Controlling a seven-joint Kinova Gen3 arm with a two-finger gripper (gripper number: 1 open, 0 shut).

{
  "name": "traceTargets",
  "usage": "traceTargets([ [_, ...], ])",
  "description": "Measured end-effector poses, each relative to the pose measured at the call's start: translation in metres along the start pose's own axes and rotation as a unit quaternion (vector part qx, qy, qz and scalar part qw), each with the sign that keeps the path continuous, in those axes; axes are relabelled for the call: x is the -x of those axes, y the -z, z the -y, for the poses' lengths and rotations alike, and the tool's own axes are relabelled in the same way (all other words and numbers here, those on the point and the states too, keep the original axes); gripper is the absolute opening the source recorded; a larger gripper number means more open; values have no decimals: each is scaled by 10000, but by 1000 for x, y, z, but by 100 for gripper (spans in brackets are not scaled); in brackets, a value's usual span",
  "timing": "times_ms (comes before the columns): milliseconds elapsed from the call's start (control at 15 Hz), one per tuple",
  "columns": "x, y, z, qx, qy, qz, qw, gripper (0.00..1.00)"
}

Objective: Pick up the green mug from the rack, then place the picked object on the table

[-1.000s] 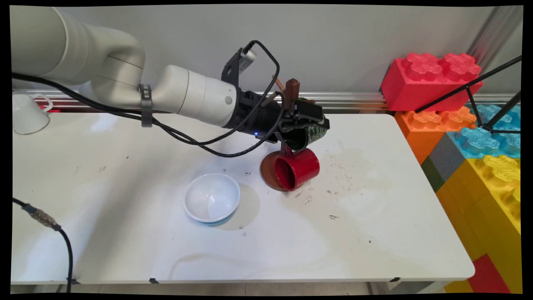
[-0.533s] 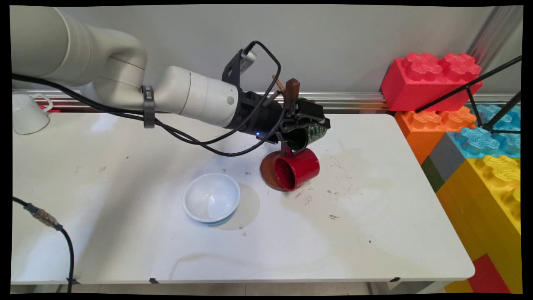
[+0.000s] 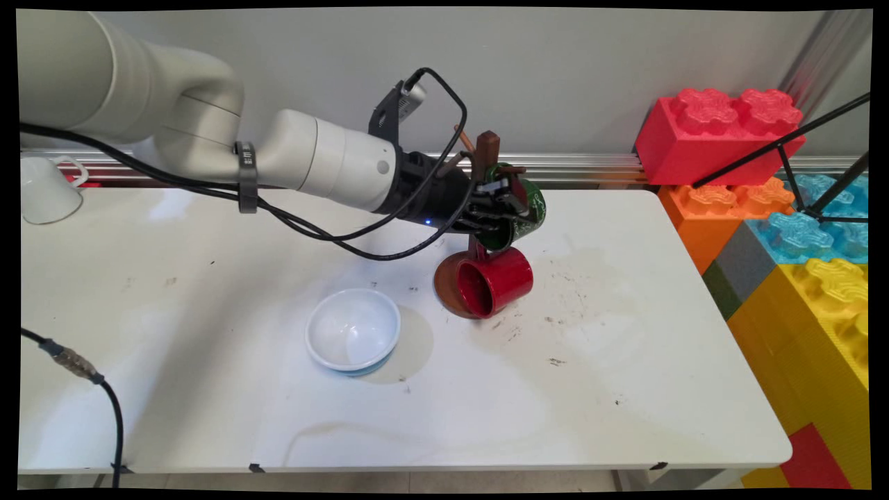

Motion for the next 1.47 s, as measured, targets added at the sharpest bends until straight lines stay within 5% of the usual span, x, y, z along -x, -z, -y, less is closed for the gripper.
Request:
traceTargets([
  [667, 3, 9, 3, -22, -70, 30, 10000, 0],
  [1467, -3, 16, -8, 273, -238, -42, 9993, 0],
])
